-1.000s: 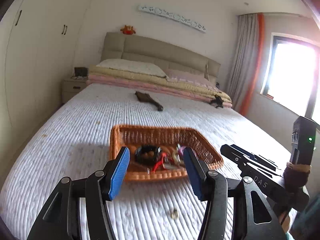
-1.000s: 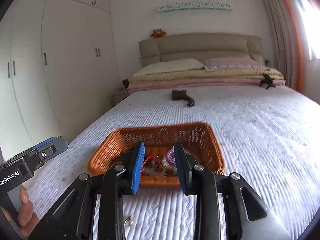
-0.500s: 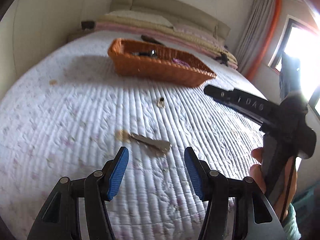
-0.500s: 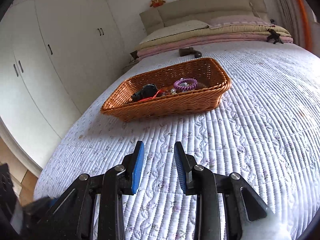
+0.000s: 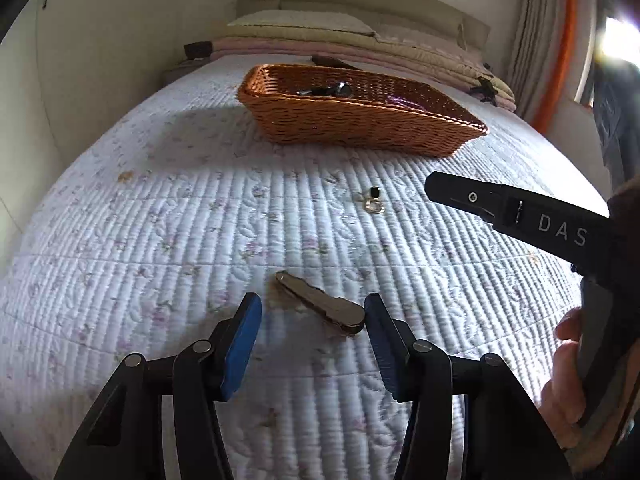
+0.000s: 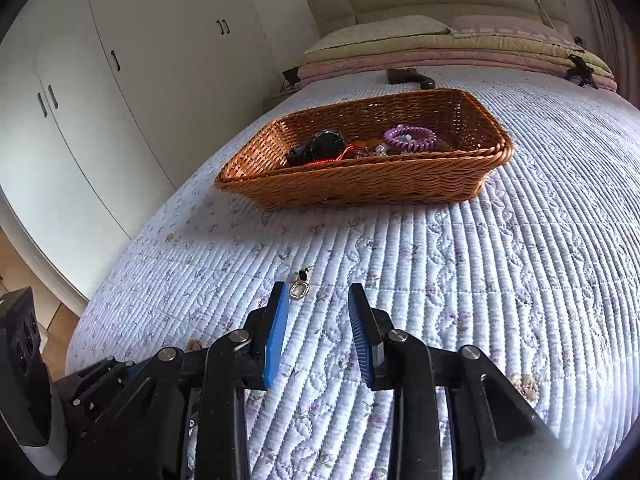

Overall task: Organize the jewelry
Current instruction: 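Move both open tools back over the keys and small gold ring on the bed, then carry the keys into the basket with the left tool while the right tool drops the gold ring there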

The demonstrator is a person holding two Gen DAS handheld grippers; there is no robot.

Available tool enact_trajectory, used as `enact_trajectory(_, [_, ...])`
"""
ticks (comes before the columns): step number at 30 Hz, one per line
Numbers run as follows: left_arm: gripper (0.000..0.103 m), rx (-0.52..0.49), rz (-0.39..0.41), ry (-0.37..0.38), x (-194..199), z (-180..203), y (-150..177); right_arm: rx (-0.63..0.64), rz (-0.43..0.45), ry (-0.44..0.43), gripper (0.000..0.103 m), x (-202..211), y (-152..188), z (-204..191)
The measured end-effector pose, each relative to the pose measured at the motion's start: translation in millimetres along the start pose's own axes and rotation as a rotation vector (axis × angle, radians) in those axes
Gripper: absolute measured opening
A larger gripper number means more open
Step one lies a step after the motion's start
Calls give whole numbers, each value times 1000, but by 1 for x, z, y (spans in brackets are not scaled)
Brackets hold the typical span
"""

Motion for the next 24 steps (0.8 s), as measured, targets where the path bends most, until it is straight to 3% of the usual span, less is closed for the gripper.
enact_trajectory(8, [54,6,-3,89,-1,-35,-5,77,-87,73,33,-36,10,-19])
enact_trajectory(16, [54,19,7,175,-1,-29,-7,92,-142,107,33,-66,10,-19])
enact_trajectory(21, [54,8,1,163,-7,-20,-11,112,-150,130,18,-73,10,-20])
enact_trajectory(22, [53,6,-4,153,-11,-19,-11,109,-148,125,18,-72,9,-20])
enact_trajectory(24, [39,-9,-1,130,-12,-20,-10,101,-145,114,16,-72,9,-20])
Point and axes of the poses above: each gripper's, at about its wrist camera, not at the fingertips, and x roughly against the way its jaws point, z to its right, y to its underside, the point moved 9 cm from there along -x, roughly the way its jaws point, and after that the axes turned 11 degrees about z, right-handed, at the moved point
